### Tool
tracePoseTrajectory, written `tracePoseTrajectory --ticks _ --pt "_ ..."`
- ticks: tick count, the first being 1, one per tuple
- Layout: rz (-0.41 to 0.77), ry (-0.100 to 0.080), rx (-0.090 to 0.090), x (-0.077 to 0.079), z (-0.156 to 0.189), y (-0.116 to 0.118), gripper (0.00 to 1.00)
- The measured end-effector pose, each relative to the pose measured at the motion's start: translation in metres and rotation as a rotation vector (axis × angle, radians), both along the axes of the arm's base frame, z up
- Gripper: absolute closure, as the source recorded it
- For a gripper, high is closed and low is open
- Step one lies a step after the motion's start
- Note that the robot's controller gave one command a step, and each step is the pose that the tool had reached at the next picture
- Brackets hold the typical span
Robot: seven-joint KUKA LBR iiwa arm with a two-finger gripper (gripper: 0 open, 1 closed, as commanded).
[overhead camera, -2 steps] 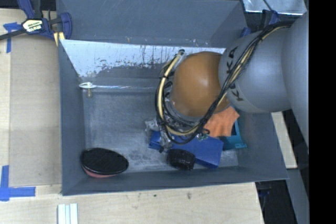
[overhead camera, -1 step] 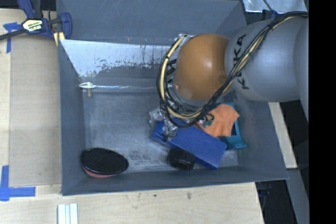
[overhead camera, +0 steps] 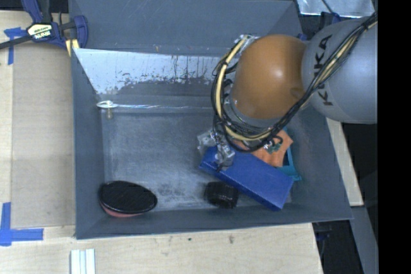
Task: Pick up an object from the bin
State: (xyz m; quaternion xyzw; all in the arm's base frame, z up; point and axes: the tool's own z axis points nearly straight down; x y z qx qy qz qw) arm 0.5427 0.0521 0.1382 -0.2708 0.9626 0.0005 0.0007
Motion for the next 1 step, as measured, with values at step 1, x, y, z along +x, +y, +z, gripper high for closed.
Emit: tracePoseTrajectory --ticks 1 --pt "-0.001 -0.001 -0.001 0.0002 0.0178 -0.0089 1.0"
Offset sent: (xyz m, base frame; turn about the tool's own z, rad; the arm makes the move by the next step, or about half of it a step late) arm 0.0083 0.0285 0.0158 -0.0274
